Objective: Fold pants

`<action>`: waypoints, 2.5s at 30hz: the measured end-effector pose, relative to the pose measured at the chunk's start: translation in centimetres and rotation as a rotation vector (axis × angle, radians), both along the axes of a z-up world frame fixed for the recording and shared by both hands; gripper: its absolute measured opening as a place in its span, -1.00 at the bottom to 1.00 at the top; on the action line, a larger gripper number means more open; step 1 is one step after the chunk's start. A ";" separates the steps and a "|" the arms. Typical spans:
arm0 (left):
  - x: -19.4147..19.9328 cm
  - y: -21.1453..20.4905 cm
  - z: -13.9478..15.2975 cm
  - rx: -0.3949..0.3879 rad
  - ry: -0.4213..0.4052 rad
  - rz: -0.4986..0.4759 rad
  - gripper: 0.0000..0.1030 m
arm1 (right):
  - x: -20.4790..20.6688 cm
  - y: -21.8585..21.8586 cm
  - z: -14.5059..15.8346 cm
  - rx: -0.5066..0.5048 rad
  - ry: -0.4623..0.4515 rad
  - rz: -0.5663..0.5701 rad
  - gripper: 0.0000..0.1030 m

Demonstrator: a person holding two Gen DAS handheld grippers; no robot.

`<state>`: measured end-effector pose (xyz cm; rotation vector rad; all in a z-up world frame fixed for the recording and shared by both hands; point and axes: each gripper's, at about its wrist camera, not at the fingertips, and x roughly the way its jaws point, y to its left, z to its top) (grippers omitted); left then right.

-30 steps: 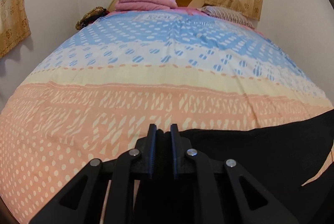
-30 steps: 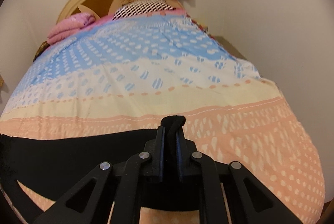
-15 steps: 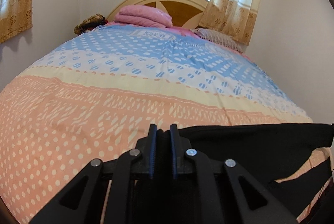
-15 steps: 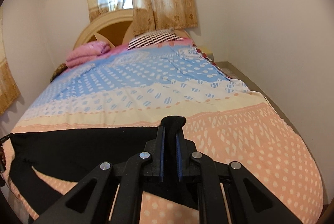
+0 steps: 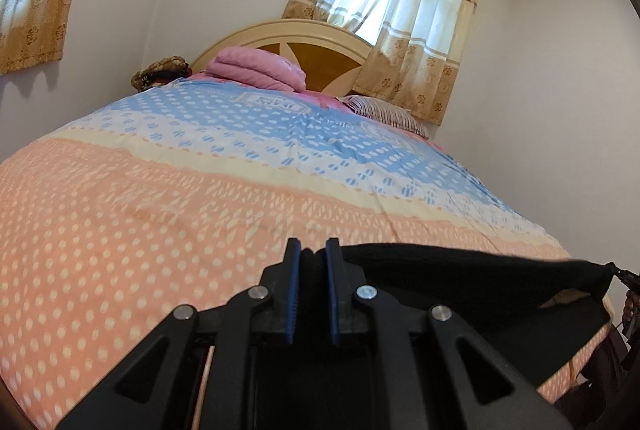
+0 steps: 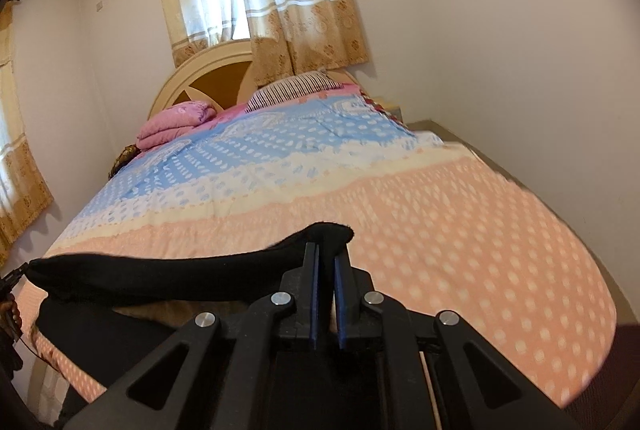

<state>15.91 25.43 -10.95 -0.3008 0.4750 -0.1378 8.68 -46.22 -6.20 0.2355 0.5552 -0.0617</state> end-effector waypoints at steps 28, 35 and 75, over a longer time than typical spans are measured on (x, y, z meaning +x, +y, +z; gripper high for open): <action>-9.0 3.3 -6.5 0.196 0.060 0.161 -0.11 | -8.7 -1.0 -3.2 0.086 0.059 -0.104 -0.13; -8.6 -0.7 -4.3 0.153 -0.022 0.075 -0.07 | -7.5 1.6 -2.8 0.049 0.071 -0.123 -0.13; -6.8 -40.5 -4.0 0.551 -0.001 -0.894 0.10 | -5.5 1.2 -6.0 0.392 0.059 -0.111 -0.13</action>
